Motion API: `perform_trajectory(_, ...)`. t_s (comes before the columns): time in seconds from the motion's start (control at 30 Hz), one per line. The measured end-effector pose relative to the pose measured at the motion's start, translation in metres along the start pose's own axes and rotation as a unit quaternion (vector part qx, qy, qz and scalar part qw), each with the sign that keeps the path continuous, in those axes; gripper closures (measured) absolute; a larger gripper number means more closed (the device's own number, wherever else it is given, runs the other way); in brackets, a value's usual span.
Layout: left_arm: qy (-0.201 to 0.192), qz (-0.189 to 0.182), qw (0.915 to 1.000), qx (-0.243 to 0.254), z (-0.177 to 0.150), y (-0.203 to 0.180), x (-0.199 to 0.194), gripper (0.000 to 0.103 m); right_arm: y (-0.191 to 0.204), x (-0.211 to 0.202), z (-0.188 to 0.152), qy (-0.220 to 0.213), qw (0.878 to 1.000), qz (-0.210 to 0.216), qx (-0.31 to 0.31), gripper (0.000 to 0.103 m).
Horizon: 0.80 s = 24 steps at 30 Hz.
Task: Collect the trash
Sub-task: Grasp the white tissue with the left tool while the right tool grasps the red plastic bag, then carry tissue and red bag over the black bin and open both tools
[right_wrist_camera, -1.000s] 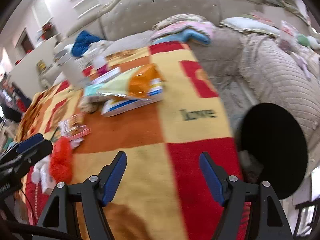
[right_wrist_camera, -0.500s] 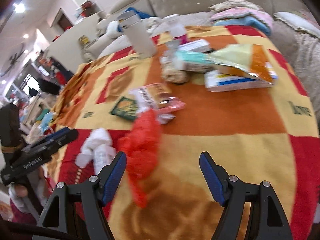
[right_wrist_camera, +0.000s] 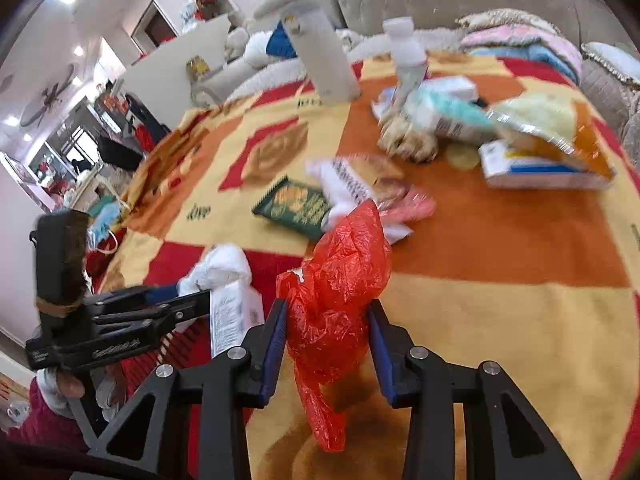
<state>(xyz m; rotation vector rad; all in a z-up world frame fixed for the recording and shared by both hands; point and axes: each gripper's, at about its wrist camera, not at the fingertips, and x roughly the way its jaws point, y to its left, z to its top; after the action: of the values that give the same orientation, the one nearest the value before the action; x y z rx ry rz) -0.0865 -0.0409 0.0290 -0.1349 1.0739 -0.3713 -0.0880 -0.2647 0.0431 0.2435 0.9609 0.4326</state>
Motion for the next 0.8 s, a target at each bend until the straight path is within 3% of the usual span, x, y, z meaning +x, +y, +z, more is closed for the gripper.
perform_trajectory(0.33, -0.066, 0.003, 0.9972, 0.036, 0.031, -0.04, -0.037, 0.075, -0.021, -0.045, 0.012, -0.049, 0.999, -0.012, 0.014, 0.065)
perform_trajectory(0.8, -0.073, -0.008, 0.9922, 0.101, 0.045, -0.138, -0.008, 0.075, -0.064, -0.093, 0.004, -0.086, 0.993, -0.076, 0.038, 0.065)
